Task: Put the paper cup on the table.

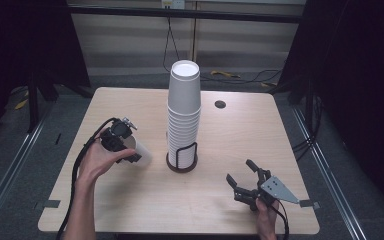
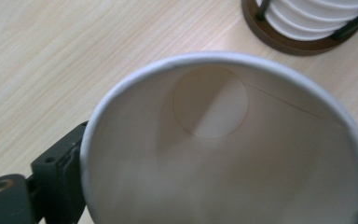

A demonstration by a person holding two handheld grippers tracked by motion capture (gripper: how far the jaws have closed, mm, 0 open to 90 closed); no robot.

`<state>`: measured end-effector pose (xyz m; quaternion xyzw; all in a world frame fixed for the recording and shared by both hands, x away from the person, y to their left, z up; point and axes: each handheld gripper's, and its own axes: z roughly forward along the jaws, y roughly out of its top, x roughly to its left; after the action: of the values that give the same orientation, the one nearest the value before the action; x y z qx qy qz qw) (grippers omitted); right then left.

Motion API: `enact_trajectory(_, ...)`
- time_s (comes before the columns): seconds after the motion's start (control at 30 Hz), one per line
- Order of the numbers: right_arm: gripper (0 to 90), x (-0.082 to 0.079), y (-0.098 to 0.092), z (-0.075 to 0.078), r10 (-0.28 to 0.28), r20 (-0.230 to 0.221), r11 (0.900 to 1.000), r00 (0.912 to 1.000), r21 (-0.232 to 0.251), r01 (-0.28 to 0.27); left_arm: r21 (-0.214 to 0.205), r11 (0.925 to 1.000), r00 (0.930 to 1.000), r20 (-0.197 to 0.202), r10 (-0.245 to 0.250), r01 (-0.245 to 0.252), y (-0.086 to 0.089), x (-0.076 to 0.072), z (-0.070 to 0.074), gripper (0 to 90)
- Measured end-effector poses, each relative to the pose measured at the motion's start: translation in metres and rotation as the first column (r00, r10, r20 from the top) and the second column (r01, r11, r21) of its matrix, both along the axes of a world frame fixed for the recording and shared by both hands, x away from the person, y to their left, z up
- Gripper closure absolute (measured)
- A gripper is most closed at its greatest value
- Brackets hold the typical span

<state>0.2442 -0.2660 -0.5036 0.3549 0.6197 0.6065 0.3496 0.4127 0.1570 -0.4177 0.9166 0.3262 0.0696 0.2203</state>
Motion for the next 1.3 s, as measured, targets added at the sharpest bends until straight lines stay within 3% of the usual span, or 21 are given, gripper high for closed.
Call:
enact_trajectory(0.07, 13.7, 0.0, 0.0, 0.0, 0.0, 0.0, 1.0, 1.0, 0.0, 0.0, -0.022, 0.9996, 0.9995, 0.023, -0.02, 0.02, -0.001, 0.0, -0.002, 6.8)
enact_trajectory(0.2, 13.7, 0.0, 0.0, 0.0, 0.0, 0.0, 1.0, 1.0, 0.0, 0.0, -0.061, 0.9976, 0.9994, 0.01, -0.032, 0.033, -0.002, 0.002, -0.013, 8.3)
enact_trajectory(0.4, 13.7, 0.0, 0.0, 0.0, 0.0, 0.0, 1.0, 1.0, 0.001, 0.0, -0.108, 0.9941, 0.9991, 0.043, -0.009, 0.013, -0.001, 0.004, -0.019, 5.2)
enact_trajectory(0.5, 13.7, 0.0, 0.0, 0.0, 0.0, 0.0, 1.0, 1.0, 0.0, 0.0, -0.149, 0.9889, 0.9966, 0.083, 0.005, 0.008, -0.001, 0.001, -0.022, 5.9)
enact_trajectory(0.7, 13.7, 0.0, 0.0, 0.0, 0.0, 0.0, 1.0, 1.0, 0.0, 0.0, -0.163, 0.9867, 0.9899, 0.141, 0.016, 0.007, -0.001, -0.002, -0.029, 7.3)
enact_trajectory(0.77, 13.6, 0.0, 0.0, 0.0, 0.0, 0.0, 1.0, 1.0, 0.001, 0.0, -0.18, 0.9836, 0.9908, 0.134, 0.018, 0.007, 0.0, -0.002, -0.032, 14.8)
enact_trajectory(0.83, 13.7, 0.0, 0.0, 0.0, 0.0, 0.0, 1.0, 1.0, 0.0, 0.0, -0.217, 0.9761, 0.9912, 0.13, 0.025, 0.004, 0.001, -0.002, -0.038, 14.4)
enact_trajectory(0.87, 13.6, 0.0, 0.0, 0.0, 0.0, 0.0, 1.0, 1.0, 0.0, 0.0, -0.209, 0.9778, 0.9915, 0.129, 0.017, 0.011, 0.001, -0.002, -0.04, 14.6)
enact_trajectory(1.03, 13.6, 0.0, 0.0, 0.0, 0.0, 0.0, 1.0, 1.0, 0.0, 0.0, -0.236, 0.9717, 0.9906, 0.13, 0.043, -0.011, 0.005, -0.005, -0.049, 15.4)
enact_trajectory(1.13, 13.6, 0.0, 0.0, 0.0, 0.0, 0.0, 1.0, 1.0, 0.001, 0.0, -0.286, 0.9579, 0.9854, 0.154, 0.073, -0.026, 0.01, -0.012, -0.053, 15.4)
enact_trajectory(1.2, 13.6, 0.0, 0.0, 0.0, 0.001, 0.0, 1.0, 1.0, 0.001, -0.001, -0.282, 0.9588, 0.9846, 0.155, 0.08, -0.034, 0.012, -0.014, -0.057, 15.4)
enact_trajectory(1.3, 13.6, 0.0, 0.0, 0.0, 0.001, 0.0, 1.0, 1.0, 0.001, -0.001, -0.316, 0.9473, 0.9829, 0.151, 0.105, -0.053, 0.016, -0.019, -0.061, 15.5)
